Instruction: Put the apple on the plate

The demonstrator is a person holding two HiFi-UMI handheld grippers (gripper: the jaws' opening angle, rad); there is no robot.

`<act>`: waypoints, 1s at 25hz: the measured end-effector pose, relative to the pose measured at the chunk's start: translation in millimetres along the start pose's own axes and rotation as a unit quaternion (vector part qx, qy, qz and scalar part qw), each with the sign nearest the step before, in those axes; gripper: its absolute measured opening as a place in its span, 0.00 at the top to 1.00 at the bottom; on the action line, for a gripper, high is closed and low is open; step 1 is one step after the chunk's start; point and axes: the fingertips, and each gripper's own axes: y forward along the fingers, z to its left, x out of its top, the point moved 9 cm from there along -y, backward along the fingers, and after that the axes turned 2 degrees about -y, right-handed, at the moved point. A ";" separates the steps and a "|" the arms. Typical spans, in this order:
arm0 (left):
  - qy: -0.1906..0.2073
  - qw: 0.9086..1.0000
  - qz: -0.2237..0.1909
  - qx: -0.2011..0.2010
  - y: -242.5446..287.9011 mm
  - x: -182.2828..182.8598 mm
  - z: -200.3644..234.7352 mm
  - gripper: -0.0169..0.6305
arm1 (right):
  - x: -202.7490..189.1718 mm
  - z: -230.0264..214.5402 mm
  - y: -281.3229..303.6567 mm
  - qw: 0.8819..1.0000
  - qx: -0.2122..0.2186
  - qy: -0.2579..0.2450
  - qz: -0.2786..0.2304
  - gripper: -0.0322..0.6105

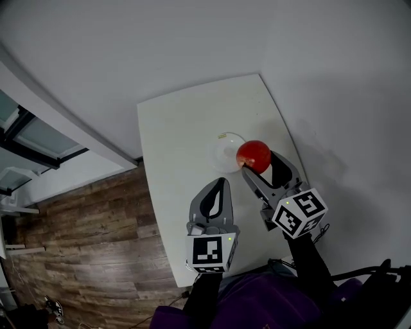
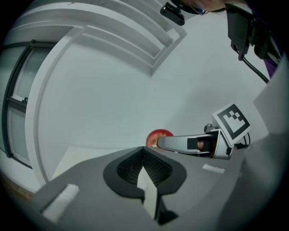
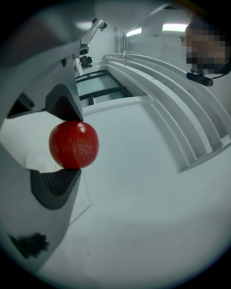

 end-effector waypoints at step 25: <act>-0.027 0.996 0.086 -0.010 22.5 -50.7 4.1 0.96 | -49.3 -23.1 34.6 0.996 -0.009 0.013 0.082 0.44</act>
